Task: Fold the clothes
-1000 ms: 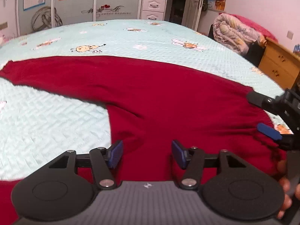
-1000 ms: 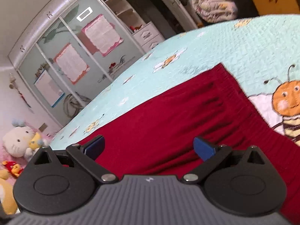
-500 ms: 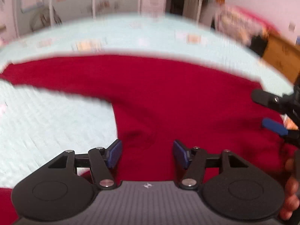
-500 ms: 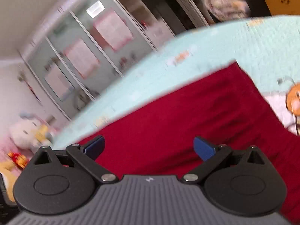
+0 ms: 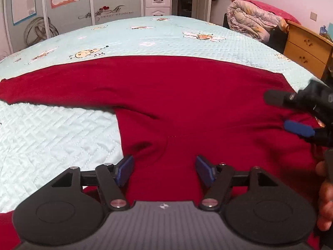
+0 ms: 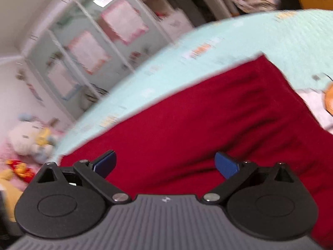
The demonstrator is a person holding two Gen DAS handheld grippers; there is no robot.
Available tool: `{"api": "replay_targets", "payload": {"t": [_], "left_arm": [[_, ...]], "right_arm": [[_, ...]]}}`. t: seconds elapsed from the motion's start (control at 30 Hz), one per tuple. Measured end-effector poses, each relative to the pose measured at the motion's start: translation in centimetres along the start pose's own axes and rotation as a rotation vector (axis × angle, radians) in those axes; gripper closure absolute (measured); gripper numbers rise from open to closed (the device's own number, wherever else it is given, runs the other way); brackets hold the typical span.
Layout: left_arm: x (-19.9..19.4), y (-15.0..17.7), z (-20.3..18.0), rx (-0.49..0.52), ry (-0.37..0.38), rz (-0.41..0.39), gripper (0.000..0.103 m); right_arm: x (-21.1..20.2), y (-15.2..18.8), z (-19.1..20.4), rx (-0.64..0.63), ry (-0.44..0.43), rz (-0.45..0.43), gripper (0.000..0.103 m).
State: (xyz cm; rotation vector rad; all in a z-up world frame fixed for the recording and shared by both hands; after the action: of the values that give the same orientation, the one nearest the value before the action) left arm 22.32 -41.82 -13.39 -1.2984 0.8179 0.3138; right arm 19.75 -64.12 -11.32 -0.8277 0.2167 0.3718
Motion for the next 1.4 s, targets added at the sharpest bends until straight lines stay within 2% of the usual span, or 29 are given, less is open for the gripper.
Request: {"api": "replay_targets", "payload": {"t": [0.1, 0.23, 0.27, 0.3, 0.33, 0.43, 0.57, 0.6, 0.67, 0.73, 0.8, 0.87, 0.9, 1.03, 1.13, 1.3, 1.4], "left_arm": [[-0.7, -0.8, 0.2, -0.032, 0.010, -0.012, 0.039], [-1.9, -1.5, 0.4, -0.036, 0.021, -0.084, 0.036], [-1.8, -1.4, 0.3, -0.026, 0.017, -0.086, 0.035], [-0.8, -1.1, 0.3, -0.025, 0.024, -0.045, 0.033], [0.3, -0.7, 0.3, -0.026, 0.034, 0.005, 0.030], [1.2, -0.3, 0.9, 0.005, 0.007, 0.001, 0.020], [1.2, -1.8, 2.5, -0.074, -0.015, 0.020, 0.023], [1.0, -2.1, 2.9, -0.098, -0.021, 0.017, 0.027], [0.4, -2.7, 3.8, -0.147, -0.031, 0.009, 0.028], [-0.5, -3.0, 4.2, -0.160, -0.027, -0.020, 0.028], [-1.0, -2.9, 3.7, -0.133, -0.022, -0.035, 0.027], [-0.3, -2.0, 2.9, -0.079, -0.023, -0.004, 0.026], [0.2, -1.4, 2.7, -0.058, -0.030, 0.029, 0.025], [0.2, -1.0, 2.5, -0.039, -0.034, 0.033, 0.023], [-1.0, -1.9, 2.2, -0.040, -0.022, -0.015, 0.029], [-2.9, -3.0, 0.7, -0.011, 0.019, -0.096, 0.026], [-1.6, -1.4, -0.7, 0.026, 0.057, -0.031, 0.024]], "right_arm": [[-0.1, 0.1, -0.1, 0.008, -0.004, -0.004, 0.003], [-0.2, 0.3, -0.1, 0.011, -0.014, -0.003, 0.003], [0.0, 0.4, 0.1, 0.001, -0.022, 0.006, 0.003], [0.1, 0.6, 0.3, -0.009, -0.031, 0.016, 0.003], [0.3, 0.8, 0.3, -0.020, -0.015, 0.029, 0.003], [1.3, 1.4, -0.8, -0.044, 0.103, 0.066, 0.003], [0.1, 0.8, -1.0, -0.052, 0.140, -0.019, 0.003], [-0.2, 0.7, -1.0, -0.044, 0.132, -0.027, 0.003], [-0.5, 0.7, -0.9, -0.015, 0.102, -0.027, 0.003], [-0.6, 0.7, -0.4, 0.019, 0.026, -0.012, 0.003], [-0.6, 0.8, 0.7, 0.024, -0.045, 0.008, 0.003], [-0.3, 1.2, 1.2, 0.026, -0.081, 0.028, 0.003], [0.0, 1.4, 1.1, 0.032, -0.077, 0.044, 0.003], [1.3, 2.3, -0.4, 0.055, -0.013, 0.096, 0.003], [0.9, 2.2, 0.1, 0.047, -0.030, 0.082, 0.003], [-0.4, 1.7, 1.3, 0.047, -0.103, 0.007, 0.003], [-0.7, 1.4, 1.7, 0.026, -0.110, -0.019, 0.003]]}}
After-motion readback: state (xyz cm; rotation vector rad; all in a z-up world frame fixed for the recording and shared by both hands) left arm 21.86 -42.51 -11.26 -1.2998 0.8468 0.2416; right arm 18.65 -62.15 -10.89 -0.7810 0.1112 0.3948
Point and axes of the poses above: each gripper's, at about its wrist camera, not at the fingertips, and x roughly the way its jaws point, z to its left, y to its underside, the point moved 6 cm from there along x, roughly the way its jaws point, and after that the axes turned 4 degrees about x, right-handed, at the moved point
